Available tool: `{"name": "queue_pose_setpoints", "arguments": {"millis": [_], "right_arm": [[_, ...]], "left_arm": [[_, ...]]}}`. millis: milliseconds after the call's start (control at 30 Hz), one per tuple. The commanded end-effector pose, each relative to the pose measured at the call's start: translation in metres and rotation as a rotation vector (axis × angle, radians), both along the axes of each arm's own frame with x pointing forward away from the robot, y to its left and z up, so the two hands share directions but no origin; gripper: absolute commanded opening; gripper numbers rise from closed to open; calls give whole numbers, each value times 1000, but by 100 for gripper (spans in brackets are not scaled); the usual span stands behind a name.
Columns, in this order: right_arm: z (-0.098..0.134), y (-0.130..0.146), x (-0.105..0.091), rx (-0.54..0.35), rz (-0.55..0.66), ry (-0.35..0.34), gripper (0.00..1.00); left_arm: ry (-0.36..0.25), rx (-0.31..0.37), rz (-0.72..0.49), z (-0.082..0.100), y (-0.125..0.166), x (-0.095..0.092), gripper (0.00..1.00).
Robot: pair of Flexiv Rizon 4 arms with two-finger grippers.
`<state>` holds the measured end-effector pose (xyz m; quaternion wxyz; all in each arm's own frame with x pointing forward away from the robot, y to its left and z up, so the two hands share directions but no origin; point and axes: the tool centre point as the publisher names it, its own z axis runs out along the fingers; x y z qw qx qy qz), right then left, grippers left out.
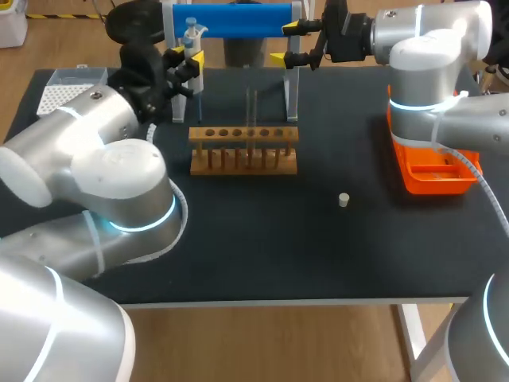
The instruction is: Invert the test tube, pick up the pipette, mount the tip to pipette, aspirate from beaker and dispense into the tube, eject the tip, return the pipette, and cap with the stopper.
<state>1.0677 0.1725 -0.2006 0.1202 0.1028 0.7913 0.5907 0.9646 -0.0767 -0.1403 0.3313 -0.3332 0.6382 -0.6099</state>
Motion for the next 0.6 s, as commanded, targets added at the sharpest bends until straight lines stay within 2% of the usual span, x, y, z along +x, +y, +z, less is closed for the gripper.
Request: {"name": "queue_pose_setpoints", "arguments": {"millis": [33, 600], "right_arm": [[1, 0, -1, -2, -3, 0, 100], [1, 0, -1, -2, -3, 0, 100]], "left_arm": [[41, 30, 95, 7, -11, 15, 0], [99, 57, 173, 8, -8, 48, 0]]}}
